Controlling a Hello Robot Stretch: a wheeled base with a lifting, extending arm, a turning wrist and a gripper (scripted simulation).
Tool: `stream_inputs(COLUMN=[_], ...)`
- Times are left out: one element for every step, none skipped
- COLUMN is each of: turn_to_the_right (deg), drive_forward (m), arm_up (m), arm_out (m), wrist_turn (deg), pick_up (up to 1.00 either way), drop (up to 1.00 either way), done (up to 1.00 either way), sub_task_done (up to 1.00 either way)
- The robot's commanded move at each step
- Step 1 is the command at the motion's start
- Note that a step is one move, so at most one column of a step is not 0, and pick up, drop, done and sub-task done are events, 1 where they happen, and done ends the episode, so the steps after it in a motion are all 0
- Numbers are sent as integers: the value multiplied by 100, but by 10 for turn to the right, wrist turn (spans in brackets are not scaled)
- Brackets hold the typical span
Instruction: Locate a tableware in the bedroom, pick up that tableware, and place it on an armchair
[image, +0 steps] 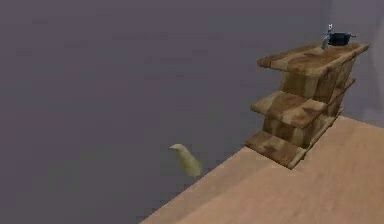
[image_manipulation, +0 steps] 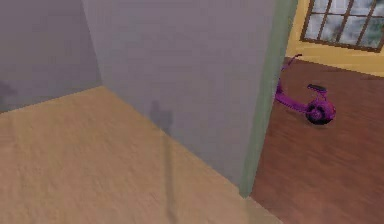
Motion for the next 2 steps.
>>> stream_inputs(turn_to_the_right=[-450,-390], drive_forward=[0,0], arm_up=[0,0], arm_out=[0,0], wrist_turn=[0,0], pick_up=[0,0], drop=[0,0], done=[0,0], sub_task_done=[0,0])
